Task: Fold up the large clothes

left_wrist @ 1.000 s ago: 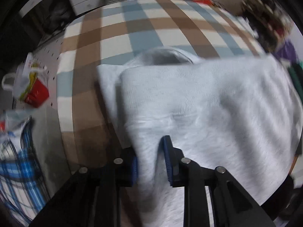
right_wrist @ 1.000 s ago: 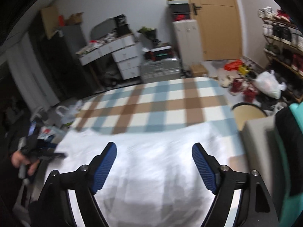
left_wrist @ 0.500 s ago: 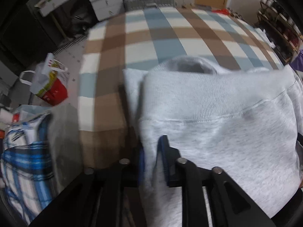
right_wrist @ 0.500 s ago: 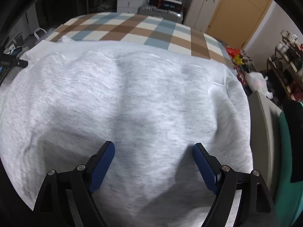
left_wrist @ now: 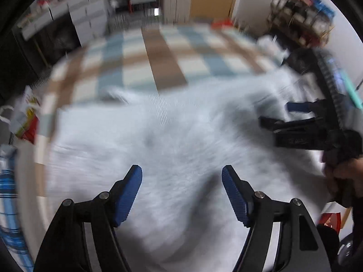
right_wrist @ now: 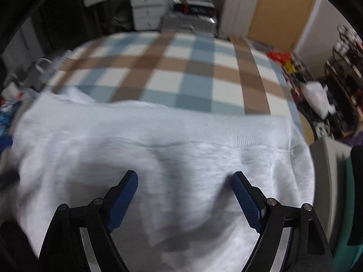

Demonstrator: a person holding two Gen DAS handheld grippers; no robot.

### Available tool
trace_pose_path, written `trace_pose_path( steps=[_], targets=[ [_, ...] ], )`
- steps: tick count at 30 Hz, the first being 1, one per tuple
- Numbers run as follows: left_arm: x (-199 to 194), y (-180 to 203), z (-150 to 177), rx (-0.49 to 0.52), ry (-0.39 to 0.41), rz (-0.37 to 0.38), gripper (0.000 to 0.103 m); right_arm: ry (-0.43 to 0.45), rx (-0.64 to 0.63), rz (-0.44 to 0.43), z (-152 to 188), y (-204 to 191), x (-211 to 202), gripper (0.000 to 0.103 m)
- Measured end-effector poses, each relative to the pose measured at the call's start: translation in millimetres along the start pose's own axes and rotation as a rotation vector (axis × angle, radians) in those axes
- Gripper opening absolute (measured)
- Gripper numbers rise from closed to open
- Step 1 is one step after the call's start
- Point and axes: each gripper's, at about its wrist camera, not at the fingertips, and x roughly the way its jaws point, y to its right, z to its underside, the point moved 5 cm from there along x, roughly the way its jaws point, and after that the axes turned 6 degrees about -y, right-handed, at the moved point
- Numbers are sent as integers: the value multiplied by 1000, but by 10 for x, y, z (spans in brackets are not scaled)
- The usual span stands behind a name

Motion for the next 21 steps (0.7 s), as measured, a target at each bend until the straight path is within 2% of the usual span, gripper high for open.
trace_pose_path(
  steps=[1,2,3,6,9,12,13,16,18,19,21],
  targets=[
    [207,-47,-10,-24,-63,-12,69,-11,5,-16,28,31,59,87],
    [321,-96,-17,-44,-78,-12,72,-12,18,-59,39,82,128,88],
    [321,-121,-44,-39,-31,-20,74,-11,25,-76,77,119,139,88],
    [300,-138,-45,6,-33,-43,76,-4,-13,-61,127,104,93,88],
    [104,-294,17,-61,-40,-12,75,14,-17,-53,232,99,-152,86],
    [-200,-239,263,-75,36,41,75,77,-17,-205,433,-3,-502,86],
    [-261,-229,355,-49,53,23,75,96,-34,-225,492,-64,-573,87],
    [-98,-155,539,-10,53,-88,75,116,-127,-221,796,-294,-647,88],
    [88,-198,582,-22,25,-67,75,69,-164,-137,970,-370,-396,88],
    [142,-234,592,-42,40,-47,76,57,-169,-116,1016,-379,-288,88],
    [133,-232,578,-35,69,-48,77,106,-131,-125,1056,-353,-208,90]
  ],
)
